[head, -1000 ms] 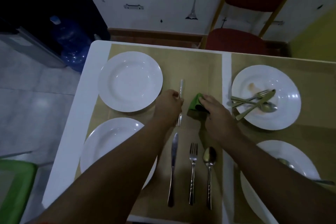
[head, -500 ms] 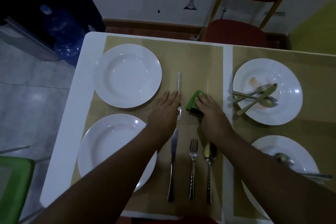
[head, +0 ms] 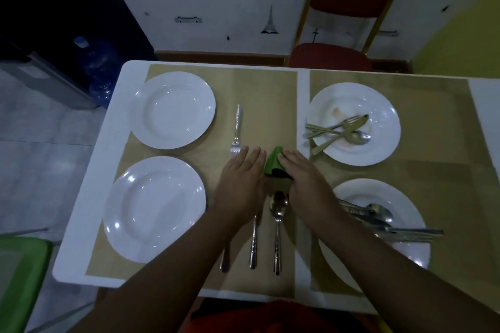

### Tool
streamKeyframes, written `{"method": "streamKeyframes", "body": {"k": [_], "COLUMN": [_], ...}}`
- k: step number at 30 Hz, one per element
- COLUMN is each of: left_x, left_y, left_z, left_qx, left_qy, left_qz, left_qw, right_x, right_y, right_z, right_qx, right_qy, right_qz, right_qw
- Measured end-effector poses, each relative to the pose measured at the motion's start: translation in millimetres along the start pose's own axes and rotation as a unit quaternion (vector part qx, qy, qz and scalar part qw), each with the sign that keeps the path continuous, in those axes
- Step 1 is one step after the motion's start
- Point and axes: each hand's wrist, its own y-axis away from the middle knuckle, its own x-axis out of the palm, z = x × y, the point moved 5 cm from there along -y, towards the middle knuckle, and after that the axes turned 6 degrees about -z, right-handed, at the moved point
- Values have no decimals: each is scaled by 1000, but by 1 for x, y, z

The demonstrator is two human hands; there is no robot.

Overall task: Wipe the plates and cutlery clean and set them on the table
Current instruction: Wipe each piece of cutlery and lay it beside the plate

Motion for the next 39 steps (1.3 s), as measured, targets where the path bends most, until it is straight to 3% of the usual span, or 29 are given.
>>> {"method": "streamKeyframes", "body": {"k": [17, 26, 33, 39], "left_x": [63, 87, 91, 89], "left_y": [18, -12, -24, -29], "left_z": [-154, -160, -162, -148], "left_qx": [98, 97, 103, 44], "left_qy": [4, -84, -88, -60], "left_qz": [36, 31, 49, 69], "left_qw": [994, 991, 990, 995], "right_x": [-102, -127, -120, -118], "right_y": [144, 173, 180, 177], "right_z": [-117, -144, -152, -150], "right_qx": [155, 211, 231, 231], "right_qy": [-43, -34, -26, -24], "right_qz": [-76, -150, -158, -162], "right_qw": [984, 965, 960, 959]}}
